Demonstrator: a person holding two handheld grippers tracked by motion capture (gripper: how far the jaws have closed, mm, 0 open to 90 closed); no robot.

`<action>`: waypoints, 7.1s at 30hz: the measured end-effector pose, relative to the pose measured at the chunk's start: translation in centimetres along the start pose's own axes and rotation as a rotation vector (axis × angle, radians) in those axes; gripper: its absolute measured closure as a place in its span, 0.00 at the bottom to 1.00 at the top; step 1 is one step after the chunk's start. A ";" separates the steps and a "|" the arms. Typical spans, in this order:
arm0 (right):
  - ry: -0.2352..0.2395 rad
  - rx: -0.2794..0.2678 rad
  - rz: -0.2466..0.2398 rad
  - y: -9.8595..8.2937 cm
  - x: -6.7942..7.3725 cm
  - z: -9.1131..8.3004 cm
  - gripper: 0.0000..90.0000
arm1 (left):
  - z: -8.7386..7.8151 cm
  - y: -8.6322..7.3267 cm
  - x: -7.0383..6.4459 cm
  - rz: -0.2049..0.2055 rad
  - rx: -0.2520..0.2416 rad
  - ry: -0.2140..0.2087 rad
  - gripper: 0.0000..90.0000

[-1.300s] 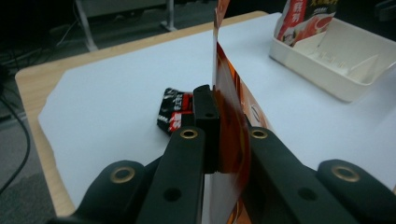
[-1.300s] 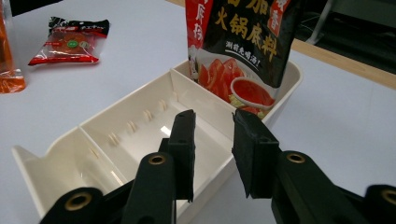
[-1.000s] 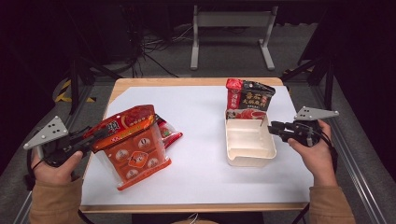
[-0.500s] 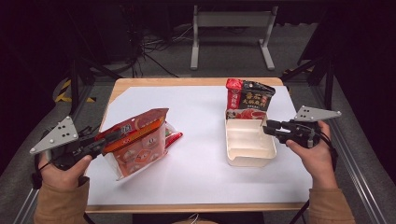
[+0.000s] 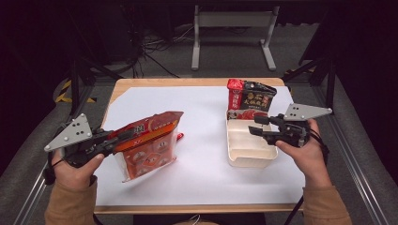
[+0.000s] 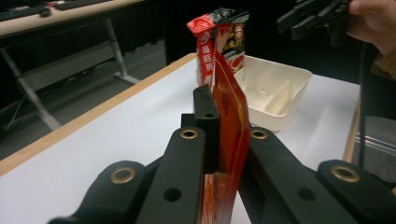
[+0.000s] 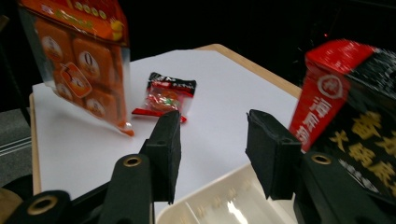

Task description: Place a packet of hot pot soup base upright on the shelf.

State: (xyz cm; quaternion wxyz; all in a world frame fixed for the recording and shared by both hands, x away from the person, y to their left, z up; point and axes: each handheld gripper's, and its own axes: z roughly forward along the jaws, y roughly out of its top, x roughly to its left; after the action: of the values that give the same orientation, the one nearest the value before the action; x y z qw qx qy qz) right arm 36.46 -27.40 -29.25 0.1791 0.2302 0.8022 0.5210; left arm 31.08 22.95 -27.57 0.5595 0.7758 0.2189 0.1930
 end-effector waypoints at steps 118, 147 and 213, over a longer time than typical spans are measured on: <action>0.067 -0.123 -0.173 11.7 2.2 -1.7 0.99 | 6.7 -2.1 3.7 -0.063 -0.044 0.005 0.33; -0.106 -0.150 -0.122 9.3 -1.4 -4.3 0.99 | 8.2 -4.9 6.2 -0.110 0.046 0.069 0.21; -0.159 -0.108 0.067 -1.6 -4.7 -1.7 0.99 | 8.9 -8.2 8.6 -0.243 0.145 0.122 0.08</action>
State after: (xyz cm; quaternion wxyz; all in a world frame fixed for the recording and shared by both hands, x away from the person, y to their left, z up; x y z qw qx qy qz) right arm 39.17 -31.83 -29.82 0.2369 0.2874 0.7481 0.5492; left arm 42.05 23.01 -37.60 0.5069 0.7688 0.3582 0.1543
